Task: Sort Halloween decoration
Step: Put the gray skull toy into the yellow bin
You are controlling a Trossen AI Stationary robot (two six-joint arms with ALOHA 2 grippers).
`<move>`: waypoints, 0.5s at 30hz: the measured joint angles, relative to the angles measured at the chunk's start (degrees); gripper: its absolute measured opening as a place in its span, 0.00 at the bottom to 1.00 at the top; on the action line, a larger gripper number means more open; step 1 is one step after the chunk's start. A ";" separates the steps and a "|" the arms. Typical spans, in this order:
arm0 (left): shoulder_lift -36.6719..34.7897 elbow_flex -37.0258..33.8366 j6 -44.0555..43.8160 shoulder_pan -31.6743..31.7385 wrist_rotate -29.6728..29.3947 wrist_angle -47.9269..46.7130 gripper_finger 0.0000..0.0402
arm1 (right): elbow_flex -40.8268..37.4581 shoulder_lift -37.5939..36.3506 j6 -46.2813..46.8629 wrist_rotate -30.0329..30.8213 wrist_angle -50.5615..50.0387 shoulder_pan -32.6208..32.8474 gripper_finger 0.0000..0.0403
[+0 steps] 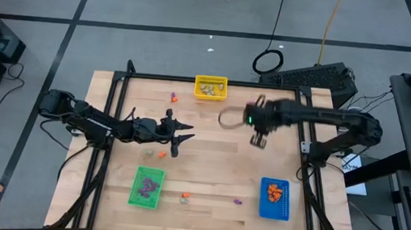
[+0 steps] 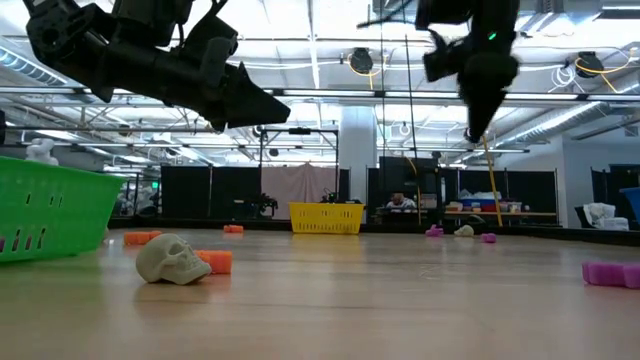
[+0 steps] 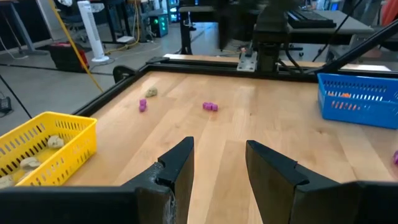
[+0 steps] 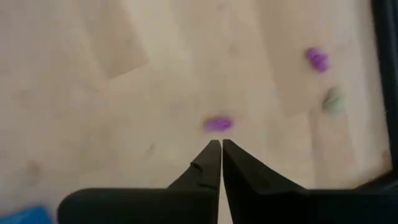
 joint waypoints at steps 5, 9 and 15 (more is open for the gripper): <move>0.00 0.00 0.00 0.00 0.04 -0.63 0.36 | -0.02 2.27 -11.37 -4.77 5.62 -13.29 0.03; 0.00 0.00 0.02 0.00 0.05 -1.88 0.36 | -0.02 5.78 -17.74 -7.54 7.60 -22.22 0.06; -0.01 0.00 0.42 0.34 0.13 -5.28 0.36 | -0.02 11.90 -23.55 -7.43 9.52 -31.56 0.19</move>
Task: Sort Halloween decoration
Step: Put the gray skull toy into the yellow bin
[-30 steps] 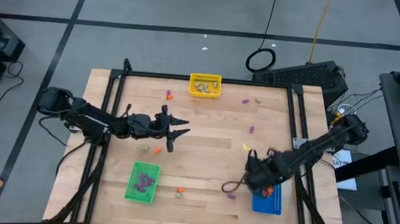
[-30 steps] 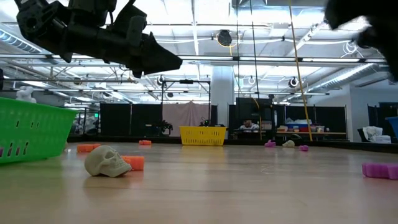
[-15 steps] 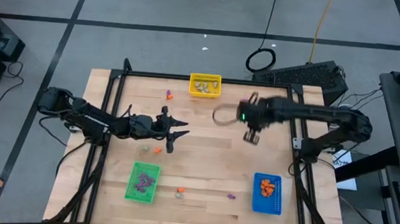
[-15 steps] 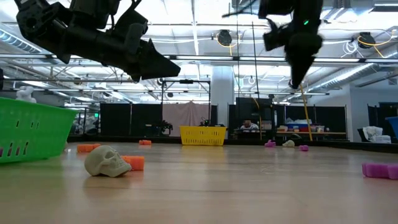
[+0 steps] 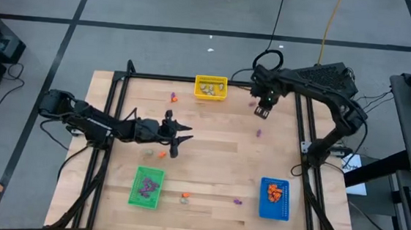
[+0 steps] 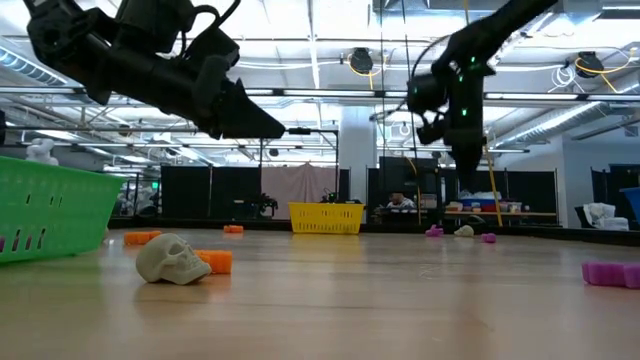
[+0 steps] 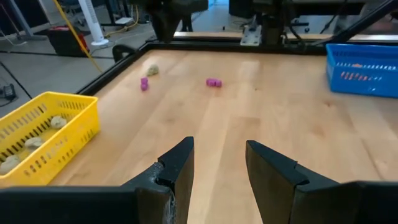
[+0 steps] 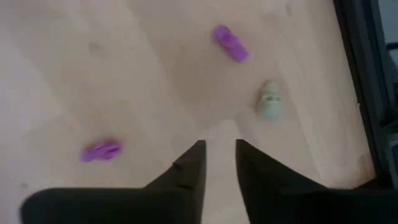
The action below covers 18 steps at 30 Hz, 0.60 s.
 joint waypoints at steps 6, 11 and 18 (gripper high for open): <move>0.00 0.00 0.00 1.82 0.00 -0.53 0.36 | 0.00 6.61 -2.88 0.06 4.09 -6.74 0.35; 0.01 0.00 -0.03 3.07 0.00 -0.64 0.36 | 0.00 11.58 -6.07 0.09 7.12 -10.47 0.41; 0.00 0.00 -0.08 3.52 0.00 -0.73 0.36 | -0.02 14.53 -8.68 -0.02 9.89 -11.95 0.42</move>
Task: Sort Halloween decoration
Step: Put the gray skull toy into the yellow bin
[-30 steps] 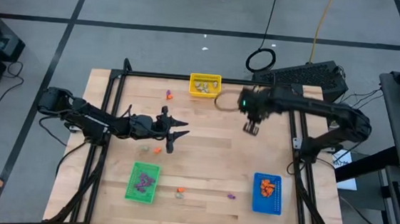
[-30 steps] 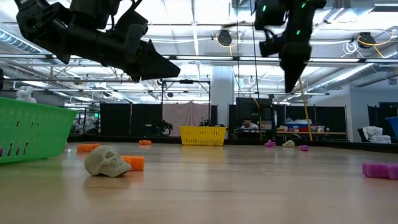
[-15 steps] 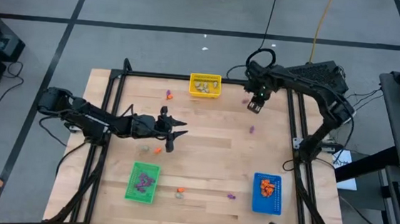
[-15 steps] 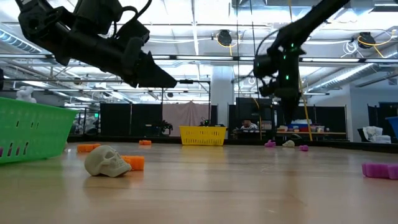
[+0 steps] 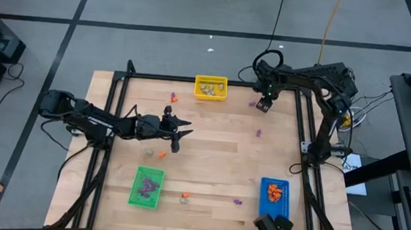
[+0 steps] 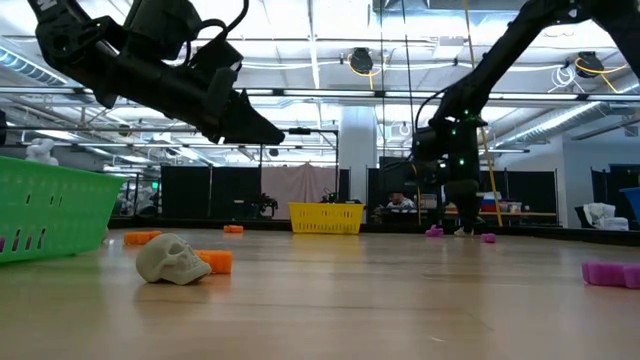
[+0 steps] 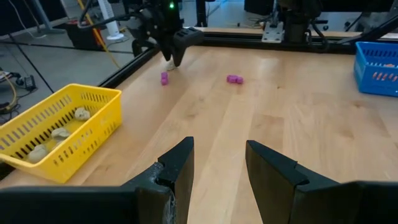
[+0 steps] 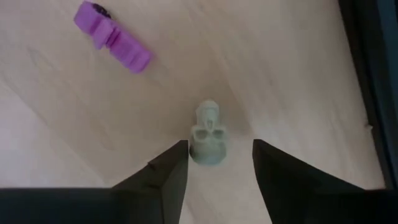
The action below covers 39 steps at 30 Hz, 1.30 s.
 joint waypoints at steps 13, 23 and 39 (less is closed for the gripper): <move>0.01 0.00 -0.30 0.00 0.00 -1.88 0.36 | 0.09 1.80 -0.67 -1.56 0.95 0.07 0.32; -0.01 0.00 -0.31 -0.02 0.00 -1.75 0.36 | 0.09 1.71 -3.17 -2.70 0.77 0.22 0.14; -0.01 0.00 -0.30 -0.02 0.00 -1.70 0.36 | -0.02 -8.45 4.06 -2.97 -2.67 9.15 0.14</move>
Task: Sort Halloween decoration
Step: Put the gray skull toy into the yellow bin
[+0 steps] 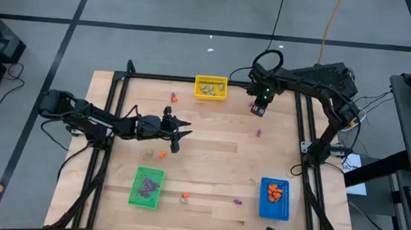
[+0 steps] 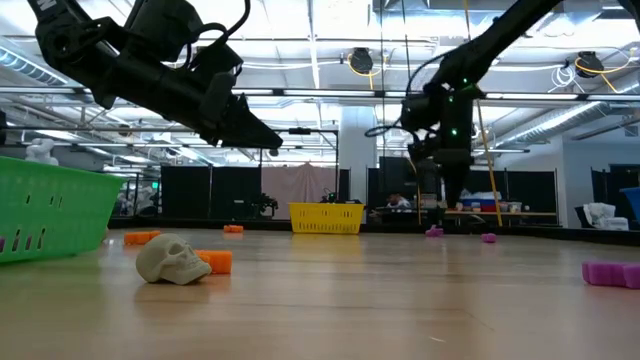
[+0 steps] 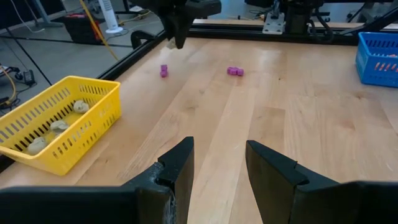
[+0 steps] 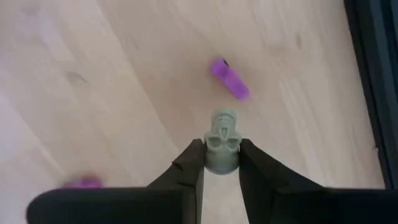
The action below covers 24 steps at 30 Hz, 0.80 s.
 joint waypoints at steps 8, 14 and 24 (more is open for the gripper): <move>0.02 0.00 -0.11 0.00 -0.02 0.54 0.36 | 7.04 2.44 7.49 0.00 6.21 6.02 0.15; 0.00 0.00 -0.15 0.00 -0.02 0.52 0.36 | 20.26 10.12 7.33 -0.19 6.82 8.31 0.15; 0.00 0.00 -0.17 0.00 -0.02 -0.01 0.36 | 41.22 29.54 4.63 -3.13 0.22 8.31 0.15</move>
